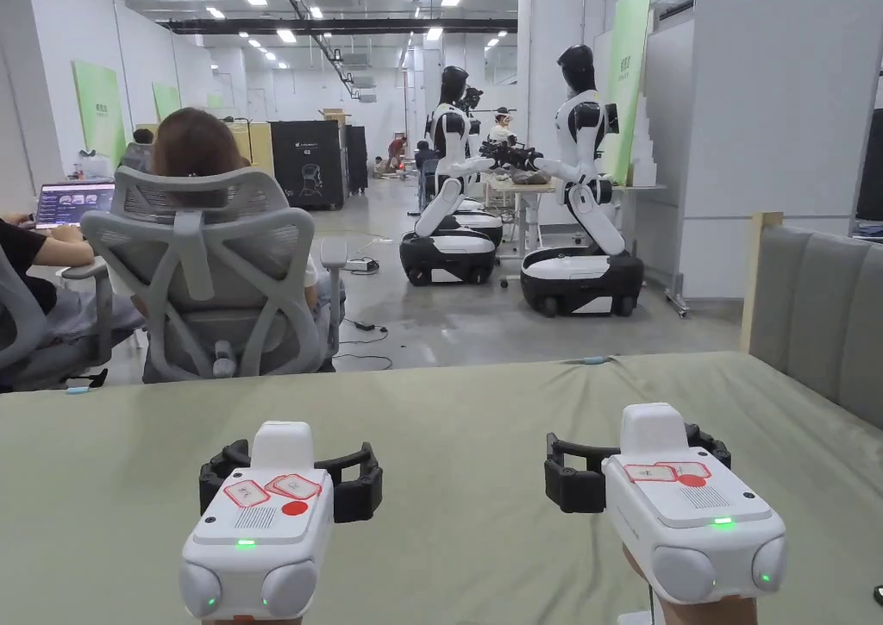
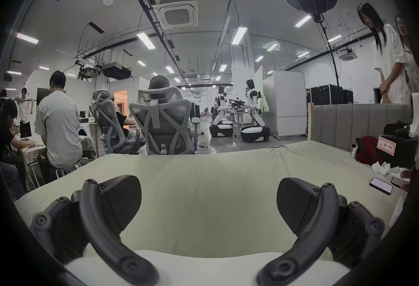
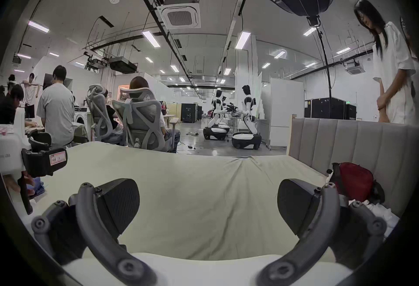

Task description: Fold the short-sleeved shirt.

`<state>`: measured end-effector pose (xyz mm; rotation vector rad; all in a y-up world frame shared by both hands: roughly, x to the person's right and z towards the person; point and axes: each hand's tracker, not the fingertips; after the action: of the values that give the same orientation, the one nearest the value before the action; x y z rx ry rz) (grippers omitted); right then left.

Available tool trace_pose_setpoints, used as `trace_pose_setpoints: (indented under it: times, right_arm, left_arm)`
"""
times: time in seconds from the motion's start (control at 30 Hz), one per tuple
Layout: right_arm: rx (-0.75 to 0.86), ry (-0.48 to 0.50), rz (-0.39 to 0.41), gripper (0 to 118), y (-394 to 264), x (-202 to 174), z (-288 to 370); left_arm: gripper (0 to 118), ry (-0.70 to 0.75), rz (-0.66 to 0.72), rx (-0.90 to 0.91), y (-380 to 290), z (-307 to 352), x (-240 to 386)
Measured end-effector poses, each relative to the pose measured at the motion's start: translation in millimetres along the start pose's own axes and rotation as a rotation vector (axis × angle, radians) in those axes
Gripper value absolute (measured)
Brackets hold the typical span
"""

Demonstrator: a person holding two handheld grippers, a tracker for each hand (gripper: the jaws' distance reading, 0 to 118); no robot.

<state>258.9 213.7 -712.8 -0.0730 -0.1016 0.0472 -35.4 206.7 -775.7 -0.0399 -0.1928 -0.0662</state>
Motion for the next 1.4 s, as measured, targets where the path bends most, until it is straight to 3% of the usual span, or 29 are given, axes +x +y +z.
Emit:
trace_pose_setpoints:
  times: [0.67, 0.83, 1.13, 1.4]
  right_arm:
    - [-0.007, -0.020, 0.006, 118, -3, 0, -2]
    - [-0.022, 0.005, -0.046, 118, -1, 4, -2]
    - [-0.006, 0.011, -0.038, 118, 1, 5, -1]
    - [-0.010, -0.077, -0.007, 118, 10, -1, -4]
  left_arm:
    - [118, 0.003, -0.007, -0.009, -3, 0, 3]
    - [118, 0.002, -0.009, -0.013, -5, -2, 1]
    - [118, 0.001, -0.013, -0.014, -6, -2, 0]
    - [118, 0.001, -0.016, -0.022, -9, -3, -2]
